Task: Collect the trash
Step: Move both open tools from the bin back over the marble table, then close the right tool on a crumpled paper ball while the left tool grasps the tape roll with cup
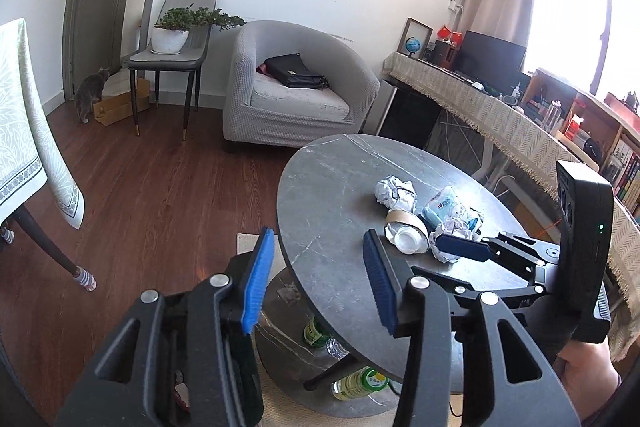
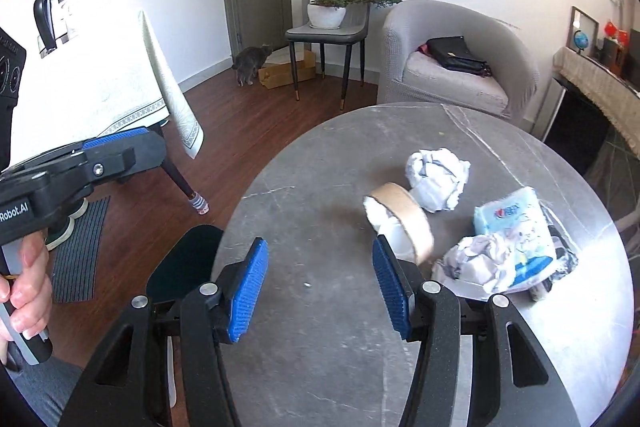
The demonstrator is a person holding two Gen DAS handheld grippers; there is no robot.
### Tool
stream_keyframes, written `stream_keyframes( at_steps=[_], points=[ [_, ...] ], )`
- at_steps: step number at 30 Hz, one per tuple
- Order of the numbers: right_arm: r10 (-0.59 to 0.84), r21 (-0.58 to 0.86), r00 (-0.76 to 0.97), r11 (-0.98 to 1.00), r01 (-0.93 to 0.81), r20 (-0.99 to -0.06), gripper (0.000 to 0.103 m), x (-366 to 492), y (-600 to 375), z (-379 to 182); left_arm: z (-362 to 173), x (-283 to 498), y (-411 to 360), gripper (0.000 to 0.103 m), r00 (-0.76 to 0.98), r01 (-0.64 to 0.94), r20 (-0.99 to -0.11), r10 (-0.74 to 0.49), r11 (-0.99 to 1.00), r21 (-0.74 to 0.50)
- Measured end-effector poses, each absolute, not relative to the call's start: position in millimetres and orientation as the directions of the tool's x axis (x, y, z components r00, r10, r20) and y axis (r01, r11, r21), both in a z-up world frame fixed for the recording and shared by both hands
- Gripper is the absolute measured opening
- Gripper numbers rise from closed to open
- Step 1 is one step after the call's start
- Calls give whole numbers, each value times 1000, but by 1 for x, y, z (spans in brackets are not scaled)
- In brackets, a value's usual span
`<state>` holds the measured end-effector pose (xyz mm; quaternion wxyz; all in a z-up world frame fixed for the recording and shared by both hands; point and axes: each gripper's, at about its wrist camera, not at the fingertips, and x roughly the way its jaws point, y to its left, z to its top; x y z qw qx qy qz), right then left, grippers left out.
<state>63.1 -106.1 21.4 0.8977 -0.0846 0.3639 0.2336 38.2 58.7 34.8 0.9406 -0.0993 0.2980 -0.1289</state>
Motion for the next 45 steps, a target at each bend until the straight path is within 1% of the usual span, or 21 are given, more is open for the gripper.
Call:
stream_keyframes(
  at_steps=[2,3,6,8,14,17,23,24,28,32,37,41,45],
  points=[
    [341,20,641,891,-453,-687,64,65,-122,22,32,43,49,52,780,198,-543,-312,945,-260],
    [331,16,648,897,-442,-686,65,67,-128,23,30,45,44,52,776,204,-546,-317,944,-259],
    [310,14,656,910,-415,-688,65,70,-147,21,26,52,33,55,768,220,-548,-332,940,-261],
    [303,18,657,915,-403,-690,65,76,-156,20,24,58,25,60,762,229,-552,-338,939,-258],
    [295,31,651,923,-385,-700,65,86,-172,19,18,78,6,67,747,262,-556,-365,930,-259],
    [321,66,622,916,-396,-715,65,89,-179,15,17,86,-3,70,733,283,-561,-384,923,-262],
    [347,83,580,898,-432,-737,65,91,-183,6,12,94,-17,75,713,320,-582,-391,920,-226],
    [349,82,578,896,-437,-737,65,92,-183,5,11,96,-18,76,711,320,-587,-387,921,-221],
    [361,89,567,889,-450,-741,54,94,-182,6,5,100,-26,77,697,329,-606,-383,922,-205],
    [361,76,554,879,-471,-750,47,96,-177,5,2,102,-35,79,682,353,-622,-385,918,-181],
    [388,93,574,875,-475,-721,46,87,-194,18,-4,110,-39,80,638,364,-676,-369,918,-158],
    [424,145,600,878,-457,-678,46,84,-216,33,0,115,-53,81,601,417,-728,-329,907,-65],
    [432,171,608,882,-439,-666,46,87,-230,36,5,120,-72,85,570,466,-771,-284,884,20]
  ],
)
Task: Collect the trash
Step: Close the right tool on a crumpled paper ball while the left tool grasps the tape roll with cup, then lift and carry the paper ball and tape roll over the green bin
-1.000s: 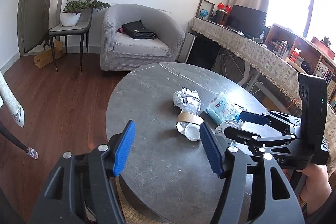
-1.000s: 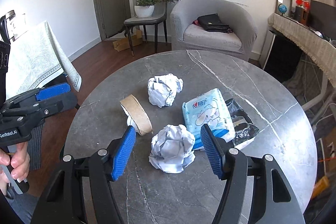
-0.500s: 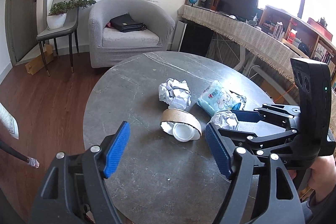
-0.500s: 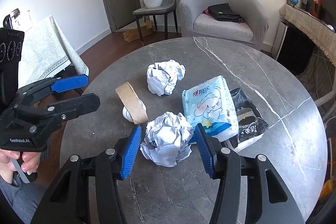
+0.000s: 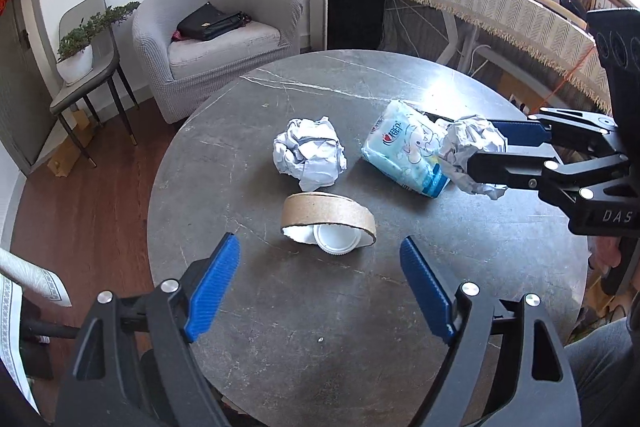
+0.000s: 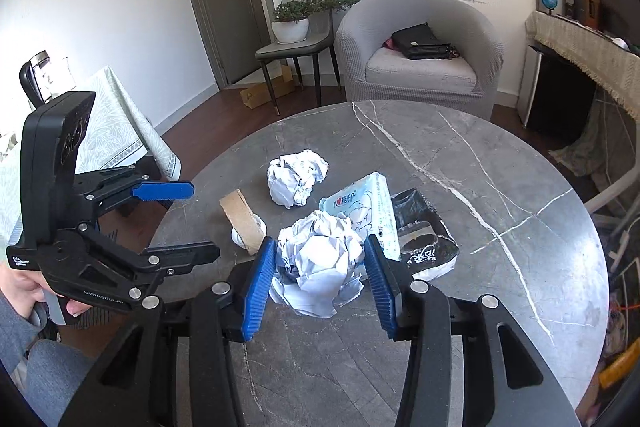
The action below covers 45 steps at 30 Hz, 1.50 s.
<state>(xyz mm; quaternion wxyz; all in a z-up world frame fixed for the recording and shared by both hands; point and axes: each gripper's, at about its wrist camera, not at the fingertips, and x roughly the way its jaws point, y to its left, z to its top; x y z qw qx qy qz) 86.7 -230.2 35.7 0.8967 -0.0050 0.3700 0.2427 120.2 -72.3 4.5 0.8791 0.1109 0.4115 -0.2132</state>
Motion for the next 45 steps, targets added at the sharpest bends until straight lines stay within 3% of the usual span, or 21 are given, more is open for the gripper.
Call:
stream_keyframes(
  at_steps=[9,18,22,25,28,34,45],
  points=[
    [446,204,611,882,-425,-654,46,89,-242,37,-10,140,-107,87,542,518,-830,-133,830,205],
    [449,215,606,881,-421,-657,46,88,-248,36,-20,162,-105,84,491,532,-867,-85,817,222],
    [442,206,606,884,-420,-661,46,87,-248,36,-23,163,-110,78,482,544,-873,-73,807,232],
    [437,199,607,886,-420,-664,46,86,-248,36,-22,166,-108,64,479,539,-873,-93,816,209],
    [440,202,604,884,-421,-665,46,85,-247,36,-22,166,-109,63,494,529,-865,-93,821,214],
    [438,198,605,885,-422,-665,46,82,-246,38,-18,152,-100,63,553,480,-819,-156,863,159],
    [422,179,604,889,-420,-676,46,81,-236,36,-10,114,-69,63,746,323,-595,-298,944,-67]
  ],
)
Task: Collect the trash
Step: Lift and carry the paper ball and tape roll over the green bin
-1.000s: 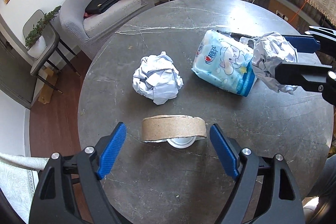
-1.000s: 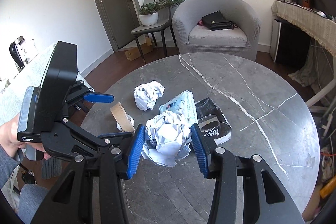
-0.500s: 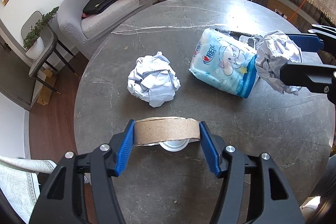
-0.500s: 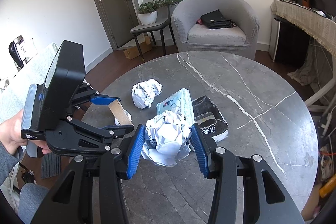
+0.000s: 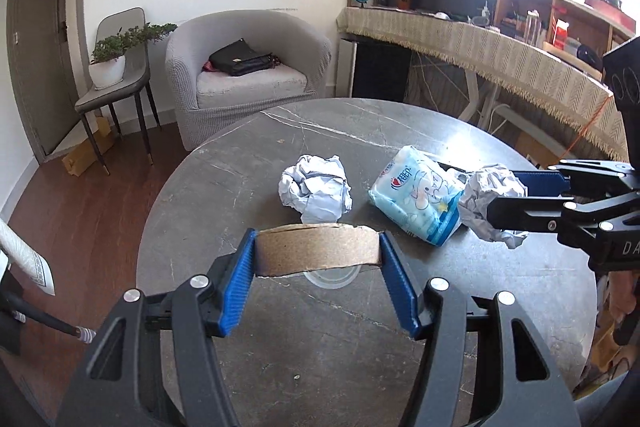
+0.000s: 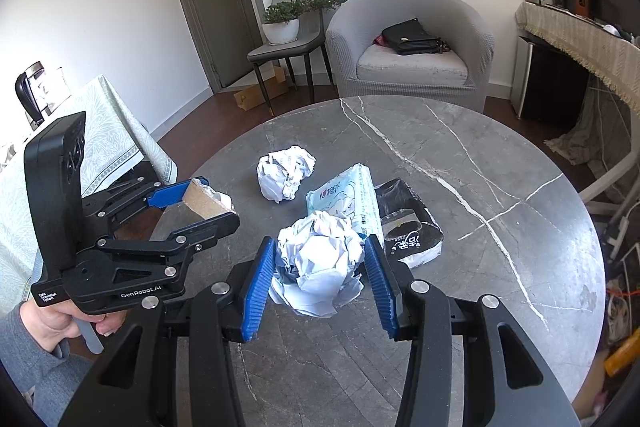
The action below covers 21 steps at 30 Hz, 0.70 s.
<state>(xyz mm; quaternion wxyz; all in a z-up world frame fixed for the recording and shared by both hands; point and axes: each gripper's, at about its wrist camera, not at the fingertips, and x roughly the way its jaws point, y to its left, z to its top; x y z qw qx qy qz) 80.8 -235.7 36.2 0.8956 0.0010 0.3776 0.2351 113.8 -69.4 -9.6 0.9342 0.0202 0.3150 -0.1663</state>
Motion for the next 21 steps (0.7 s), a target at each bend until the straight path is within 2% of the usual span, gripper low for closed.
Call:
stream_keyframes(
  at_steps=[9,13,18,21],
  points=[
    [403,143,588,887,-438,-702,46,78,-218,29,-17,95,-41,64,804,224,-484,-345,930,-291],
    [399,128,578,883,-452,-712,46,78,-207,25,-14,85,-40,64,821,213,-456,-343,926,-313],
    [396,117,570,879,-463,-720,46,73,-194,21,-15,72,-42,62,844,216,-430,-322,936,-278],
    [395,114,568,878,-465,-722,46,72,-189,21,-22,65,-35,60,844,193,-425,-326,925,-327]
  ],
)
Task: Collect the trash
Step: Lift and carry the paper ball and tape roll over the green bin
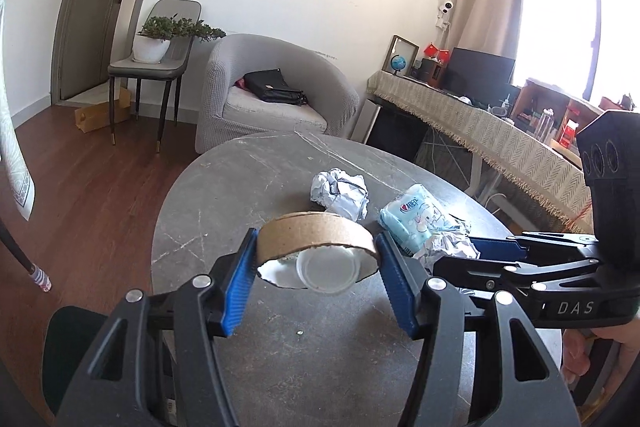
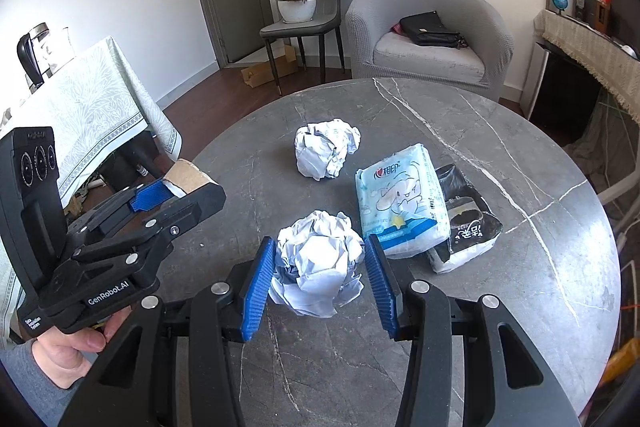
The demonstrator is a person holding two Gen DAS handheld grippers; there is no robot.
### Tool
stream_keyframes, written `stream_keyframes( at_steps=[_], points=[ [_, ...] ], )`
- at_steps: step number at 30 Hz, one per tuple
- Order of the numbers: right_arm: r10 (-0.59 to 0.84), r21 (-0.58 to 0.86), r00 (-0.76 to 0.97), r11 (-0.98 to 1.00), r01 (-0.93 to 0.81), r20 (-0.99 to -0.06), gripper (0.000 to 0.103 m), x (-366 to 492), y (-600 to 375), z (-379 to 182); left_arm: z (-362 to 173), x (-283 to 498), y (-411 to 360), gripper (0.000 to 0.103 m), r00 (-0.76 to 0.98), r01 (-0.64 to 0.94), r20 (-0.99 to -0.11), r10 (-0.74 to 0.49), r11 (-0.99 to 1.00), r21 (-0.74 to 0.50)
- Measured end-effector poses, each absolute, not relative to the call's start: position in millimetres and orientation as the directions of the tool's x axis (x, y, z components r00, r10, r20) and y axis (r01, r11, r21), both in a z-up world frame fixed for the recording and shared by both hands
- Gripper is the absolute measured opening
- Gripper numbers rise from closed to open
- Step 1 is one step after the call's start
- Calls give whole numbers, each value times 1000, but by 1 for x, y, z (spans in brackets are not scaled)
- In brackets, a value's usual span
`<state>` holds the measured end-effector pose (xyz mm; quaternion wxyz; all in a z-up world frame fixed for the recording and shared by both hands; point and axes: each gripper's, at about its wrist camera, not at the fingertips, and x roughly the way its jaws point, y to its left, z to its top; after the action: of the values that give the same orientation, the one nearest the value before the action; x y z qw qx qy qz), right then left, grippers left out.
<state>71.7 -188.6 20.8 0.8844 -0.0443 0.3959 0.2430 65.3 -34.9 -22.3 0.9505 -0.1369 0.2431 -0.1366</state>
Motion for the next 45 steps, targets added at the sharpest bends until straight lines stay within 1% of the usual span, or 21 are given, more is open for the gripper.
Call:
stream_keyframes(
  at_steps=[4,7,10,13,19,22,24,28,35,40,45],
  points=[
    [395,120,570,881,-458,-721,46,71,-185,19,-23,58,-28,58,849,189,-410,-333,916,-353],
    [393,125,570,884,-451,-721,46,72,-183,18,-19,52,-23,61,861,179,-393,-322,916,-359],
    [389,124,570,886,-448,-724,46,71,-181,16,-20,49,-14,61,863,162,-389,-322,906,-391],
    [391,125,570,885,-449,-723,46,71,-176,17,-23,47,-7,59,857,168,-387,-341,894,-415],
    [403,125,564,876,-466,-721,46,70,-162,16,-23,41,-1,54,862,170,-382,-333,900,-402],
    [402,119,564,875,-470,-721,46,71,-155,15,-20,36,2,53,876,172,-354,-327,899,-403],
    [395,115,565,878,-465,-725,46,73,-154,13,-13,30,-1,54,899,171,-320,-299,912,-373],
    [377,110,566,887,-448,-733,46,77,-160,8,-3,22,-29,57,938,160,-280,-207,970,-182],
    [363,116,580,901,-418,-729,46,79,-179,12,-9,16,-63,60,943,191,-270,-194,981,-38],
    [368,120,582,900,-419,-726,46,77,-184,15,-15,20,-65,60,934,205,-290,-211,977,-52],
    [377,123,581,895,-428,-721,47,77,-178,18,-17,21,-50,60,925,206,-307,-223,975,-88]
  ],
)
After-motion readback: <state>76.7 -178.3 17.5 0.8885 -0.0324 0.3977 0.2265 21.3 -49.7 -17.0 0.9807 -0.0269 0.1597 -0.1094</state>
